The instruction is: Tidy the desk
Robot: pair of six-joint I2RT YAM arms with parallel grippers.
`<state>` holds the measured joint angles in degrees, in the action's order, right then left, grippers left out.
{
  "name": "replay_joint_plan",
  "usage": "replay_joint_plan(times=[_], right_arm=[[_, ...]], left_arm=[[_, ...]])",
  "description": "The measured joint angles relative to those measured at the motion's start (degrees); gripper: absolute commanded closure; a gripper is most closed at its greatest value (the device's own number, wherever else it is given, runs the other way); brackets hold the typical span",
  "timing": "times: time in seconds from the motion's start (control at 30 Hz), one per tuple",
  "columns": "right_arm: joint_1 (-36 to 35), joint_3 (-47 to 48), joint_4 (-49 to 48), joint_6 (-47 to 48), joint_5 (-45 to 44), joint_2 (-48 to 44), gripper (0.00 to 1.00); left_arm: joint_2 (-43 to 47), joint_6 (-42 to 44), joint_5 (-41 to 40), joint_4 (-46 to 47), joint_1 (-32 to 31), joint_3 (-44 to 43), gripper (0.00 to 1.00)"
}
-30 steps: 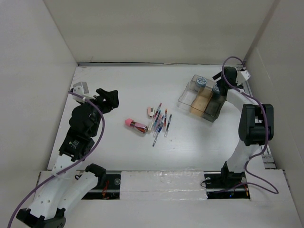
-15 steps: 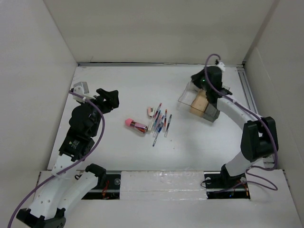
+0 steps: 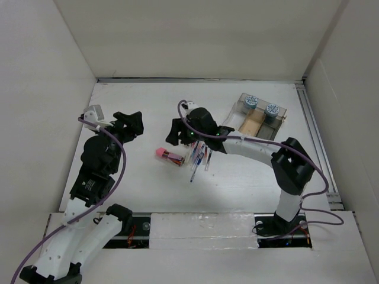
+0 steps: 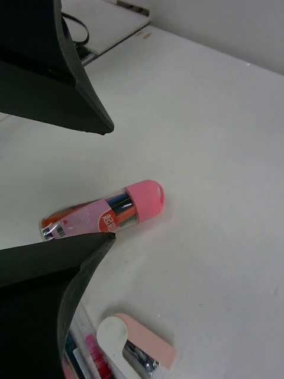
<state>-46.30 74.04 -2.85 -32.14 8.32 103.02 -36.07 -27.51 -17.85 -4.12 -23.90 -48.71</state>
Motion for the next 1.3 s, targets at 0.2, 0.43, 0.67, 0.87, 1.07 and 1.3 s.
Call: replay_joint_plan(times=[0.2,0.43,0.67,0.87,1.07,1.3], right_arm=[[-4.94,5.07,6.97,5.03,-3.74,5.9,0.21],[-7.67,7.3,12.15,7.78,-7.15,10.4,0.22],[-7.78,11.21,14.01,8.17,-9.86,15.87,0.29],[-8.26,12.59,14.99,7.58,-10.49,18.51,0.55],[-9.16,12.83,15.5,6.27,-11.3,18.51,0.74],[-7.15,9.31,11.74,0.0,-7.76,11.89,0.81]], left_arm=[[0.2,-0.04,-0.68,-0.11,0.0,0.0,0.31],[0.85,-0.72,-2.58,-0.37,0.0,0.0,0.31],[1.29,-1.03,-3.41,-0.44,0.0,0.0,0.31],[1.36,-1.05,-3.43,-0.44,0.0,0.0,0.31],[1.31,-1.07,-3.41,-0.44,0.0,0.0,0.31],[1.27,-1.05,-3.34,-0.44,0.0,0.0,0.31]])
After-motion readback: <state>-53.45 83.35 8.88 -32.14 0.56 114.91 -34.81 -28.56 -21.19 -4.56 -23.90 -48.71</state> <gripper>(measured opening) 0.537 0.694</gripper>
